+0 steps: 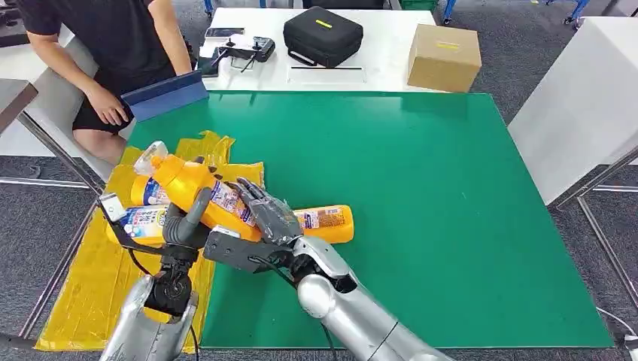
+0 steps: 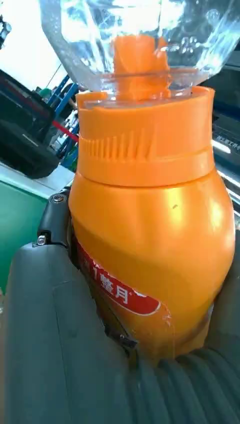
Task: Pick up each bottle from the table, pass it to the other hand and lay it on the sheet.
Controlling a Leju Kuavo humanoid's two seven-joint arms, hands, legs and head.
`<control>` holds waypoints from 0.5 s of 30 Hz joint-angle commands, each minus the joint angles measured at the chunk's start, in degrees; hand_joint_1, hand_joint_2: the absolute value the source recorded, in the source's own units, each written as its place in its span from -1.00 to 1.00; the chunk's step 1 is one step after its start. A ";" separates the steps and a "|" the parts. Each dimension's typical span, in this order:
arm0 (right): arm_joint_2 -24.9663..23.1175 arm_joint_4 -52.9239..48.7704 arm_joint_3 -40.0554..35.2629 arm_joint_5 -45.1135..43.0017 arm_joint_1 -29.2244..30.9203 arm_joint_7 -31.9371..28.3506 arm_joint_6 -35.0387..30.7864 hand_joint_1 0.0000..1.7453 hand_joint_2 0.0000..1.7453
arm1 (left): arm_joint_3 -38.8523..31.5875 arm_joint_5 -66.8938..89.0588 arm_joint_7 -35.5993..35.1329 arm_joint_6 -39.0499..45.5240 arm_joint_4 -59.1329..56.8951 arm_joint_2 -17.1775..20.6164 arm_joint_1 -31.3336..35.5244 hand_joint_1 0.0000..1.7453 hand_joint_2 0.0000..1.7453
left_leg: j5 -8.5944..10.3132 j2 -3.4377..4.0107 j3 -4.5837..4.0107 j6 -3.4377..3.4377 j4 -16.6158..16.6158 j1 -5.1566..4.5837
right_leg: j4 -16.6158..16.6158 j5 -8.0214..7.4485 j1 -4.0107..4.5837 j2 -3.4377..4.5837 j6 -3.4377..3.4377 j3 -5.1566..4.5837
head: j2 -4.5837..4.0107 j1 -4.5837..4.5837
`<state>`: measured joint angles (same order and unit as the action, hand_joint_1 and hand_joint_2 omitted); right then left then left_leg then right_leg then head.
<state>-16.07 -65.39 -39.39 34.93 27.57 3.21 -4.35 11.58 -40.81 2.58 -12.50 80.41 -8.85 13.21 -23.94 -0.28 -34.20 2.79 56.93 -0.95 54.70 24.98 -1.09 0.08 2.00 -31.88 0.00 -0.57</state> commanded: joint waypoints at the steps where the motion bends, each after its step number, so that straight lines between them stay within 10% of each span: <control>1: 2.12 -0.96 0.97 -0.22 1.08 0.07 0.24 -1.00 -1.00 | 0.75 0.01 0.12 -0.16 -3.70 0.79 3.53 1.00 1.00 | 0.00 -0.10 0.09 -0.14 -0.01 0.06 | -0.05 0.03 0.06 -0.12 -0.08 0.14 | 0.00 0.02; 15: 6.23 -9.21 5.33 1.40 -3.60 -0.57 -1.34 -1.00 -1.00 | -0.33 0.50 1.38 -1.20 -4.59 1.67 4.25 1.00 1.00 | 0.00 -0.20 0.14 -0.15 -0.03 0.08 | -0.10 0.04 0.08 -0.21 -0.08 0.23 | 0.00 0.00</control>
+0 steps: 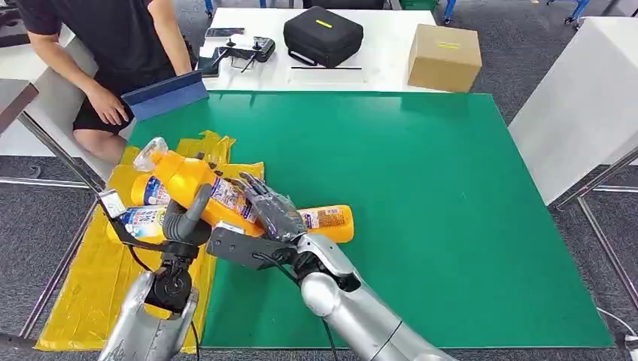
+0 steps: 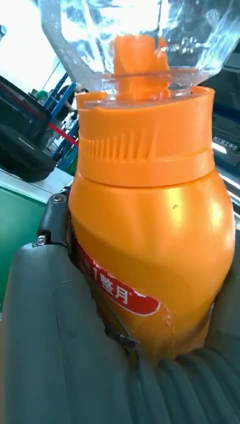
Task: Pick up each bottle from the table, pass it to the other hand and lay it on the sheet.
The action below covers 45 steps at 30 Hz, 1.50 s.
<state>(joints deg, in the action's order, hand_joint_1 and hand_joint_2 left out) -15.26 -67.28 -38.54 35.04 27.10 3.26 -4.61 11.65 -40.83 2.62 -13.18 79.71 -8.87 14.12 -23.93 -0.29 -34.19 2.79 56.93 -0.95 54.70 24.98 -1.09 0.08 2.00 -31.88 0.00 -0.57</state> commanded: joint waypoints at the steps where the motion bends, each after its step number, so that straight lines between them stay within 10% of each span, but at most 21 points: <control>1: 6.40 -10.83 5.73 1.45 -4.83 -0.48 -1.09 -1.00 -1.00 | -1.12 1.04 2.06 -0.36 -2.75 2.42 2.86 1.00 1.00 | -0.01 -0.19 0.12 -0.14 -0.03 0.07 | -0.09 0.04 0.06 -0.21 -0.08 0.22 | 0.00 0.00; 9: 13.91 -28.49 13.70 3.97 -17.36 -5.13 -0.43 -1.00 -1.00 | -10.17 16.80 5.66 3.37 3.23 10.11 5.79 1.00 1.00 | -0.09 -0.18 0.12 -0.24 0.02 0.11 | -0.04 0.12 0.11 -0.21 -0.15 0.28 | 0.00 0.00; 21: 13.82 -25.80 14.06 2.63 -14.44 -7.23 0.29 -1.00 -1.00 | -10.46 30.21 6.87 7.97 -9.87 14.04 20.32 1.00 1.00 | 0.00 -0.16 0.00 -0.25 0.09 0.11 | 0.07 0.04 0.09 -0.18 -0.15 0.05 | 0.00 0.02; 22: 11.60 -25.24 15.34 2.01 -12.23 -6.92 2.46 -1.00 -1.00 | -3.77 43.76 9.39 17.47 -28.69 13.73 38.62 1.00 1.00 | 0.03 -0.20 -0.05 -0.21 0.10 0.12 | 0.07 0.02 0.10 -0.22 -0.13 -0.01 | 0.00 0.02; 28: 11.75 -23.41 14.41 1.36 -12.15 -8.30 3.20 -1.00 -1.00 | 2.97 56.00 8.14 23.82 -41.74 10.87 49.05 1.00 1.00 | 0.42 -0.48 -0.14 -0.24 0.17 0.16 | 0.11 -0.22 0.12 -0.43 -0.07 0.08 | 0.00 0.02; 45: 16.55 -16.91 5.87 -7.16 -5.42 -9.82 2.14 -1.00 -1.00 | 26.50 97.23 -9.75 33.68 -64.88 9.69 45.56 1.00 1.00 | 0.42 0.08 0.08 -0.13 -0.06 -0.04 | -0.06 -0.38 -0.04 0.05 0.09 0.17 | 0.00 0.02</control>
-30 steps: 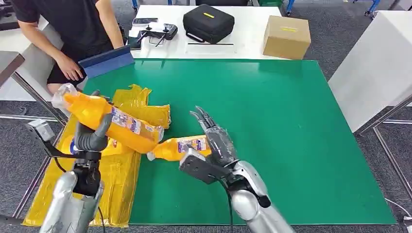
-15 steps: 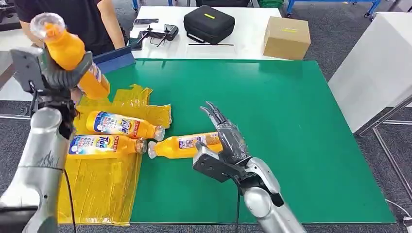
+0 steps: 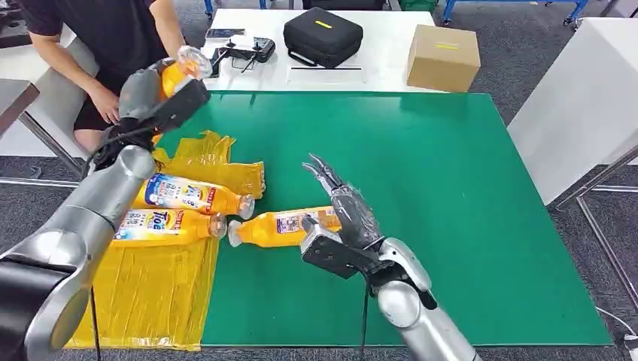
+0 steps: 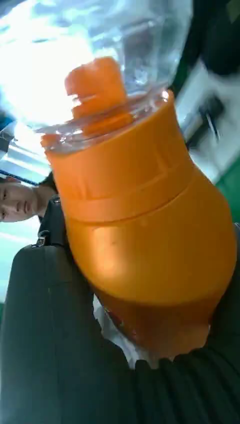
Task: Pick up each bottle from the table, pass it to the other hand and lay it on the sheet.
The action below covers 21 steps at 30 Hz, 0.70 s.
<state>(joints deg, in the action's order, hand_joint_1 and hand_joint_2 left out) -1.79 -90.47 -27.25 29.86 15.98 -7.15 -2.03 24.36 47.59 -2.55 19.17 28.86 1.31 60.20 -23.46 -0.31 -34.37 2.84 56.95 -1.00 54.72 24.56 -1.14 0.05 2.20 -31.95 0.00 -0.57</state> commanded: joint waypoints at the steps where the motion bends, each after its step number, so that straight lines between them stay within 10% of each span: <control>1: 3.12 6.46 -5.55 -2.09 5.88 0.65 -0.46 -1.00 -1.00 | 14.24 9.52 -4.88 1.24 -14.22 -0.52 -0.77 1.00 1.00 | -0.09 0.13 0.33 -0.26 -0.07 0.04 | -0.10 0.05 0.04 0.11 -0.16 0.31 | 0.00 0.00; 9: 3.94 8.44 -6.94 -3.81 6.23 -0.03 -1.18 -1.00 -1.00 | 15.74 13.83 -5.20 3.10 -13.97 0.00 -3.12 1.00 1.00 | -0.09 0.12 0.21 -0.24 -0.02 0.10 | -0.07 0.04 0.06 0.11 -0.14 0.25 | 0.02 0.00; 10: 4.05 9.12 -7.56 -3.85 6.67 -0.11 -1.12 -1.00 -1.00 | 16.54 15.53 -5.52 3.44 -14.10 0.20 -3.16 -1.00 -1.00 | -0.07 0.10 0.15 -0.19 -0.03 0.09 | -0.06 0.02 0.04 0.09 -0.12 0.19 | 0.00 0.00; 21: 2.31 8.69 -8.27 -3.38 7.40 1.83 -1.14 -1.00 -1.00 | 8.38 15.70 -1.56 11.07 -12.01 1.36 -3.01 -1.00 -1.00 | -0.16 0.15 0.17 -0.34 0.05 0.14 | 0.03 0.09 0.10 0.16 -0.23 0.20 | 0.00 0.00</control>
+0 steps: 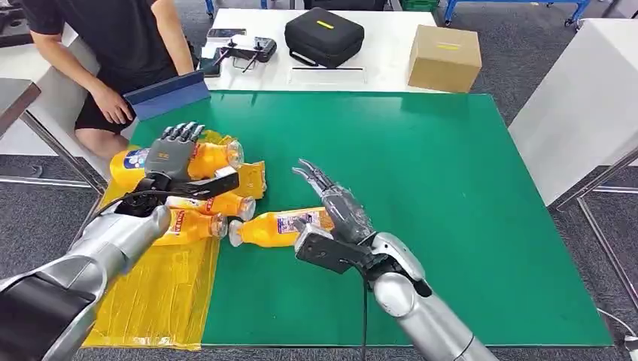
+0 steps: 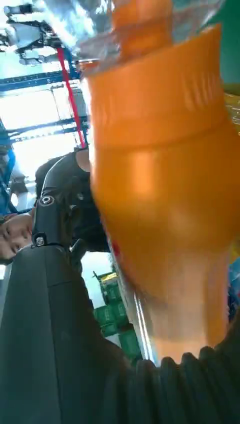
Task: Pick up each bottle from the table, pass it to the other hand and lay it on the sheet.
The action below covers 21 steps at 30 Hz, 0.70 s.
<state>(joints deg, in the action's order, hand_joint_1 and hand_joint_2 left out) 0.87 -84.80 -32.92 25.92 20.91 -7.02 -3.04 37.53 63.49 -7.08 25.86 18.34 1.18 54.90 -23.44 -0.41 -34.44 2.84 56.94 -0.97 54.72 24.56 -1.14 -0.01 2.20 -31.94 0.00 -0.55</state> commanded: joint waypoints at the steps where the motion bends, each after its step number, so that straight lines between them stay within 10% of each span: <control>1: -0.43 3.02 -2.60 0.65 2.48 1.79 -0.09 -1.00 -1.00 | -5.14 -0.16 3.07 4.13 -1.39 1.58 2.53 -1.00 -1.00 | -0.18 0.22 0.23 -0.36 0.08 0.11 | 0.04 0.11 0.10 0.18 -0.23 0.20 | 0.00 -0.02; 13: 0.62 4.47 -1.48 3.42 2.15 2.50 0.04 -1.00 -1.00 | -11.64 -1.55 7.38 5.23 0.57 0.49 2.86 -1.00 -1.00 | -0.07 0.05 0.13 -0.23 0.05 0.10 | 0.00 0.04 0.09 0.01 -0.14 0.12 | 0.00 0.00; 21: 2.15 4.79 1.16 11.07 0.36 5.11 1.07 -1.00 -1.00 | -27.68 -21.39 22.77 2.80 14.99 -0.44 -3.68 -1.00 -1.00 | -0.10 0.02 0.25 -0.29 0.02 0.09 | -0.04 0.10 0.08 -0.04 -0.18 0.25 | 0.00 -0.02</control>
<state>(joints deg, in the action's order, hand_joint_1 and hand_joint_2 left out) 1.09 -83.30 -33.59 32.63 21.12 -3.87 -3.06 23.24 53.29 7.43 32.61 22.95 1.90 54.64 -23.44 -0.39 -34.40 2.85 56.95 -0.97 54.72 24.56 -1.14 0.00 2.20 -31.95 0.00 -0.57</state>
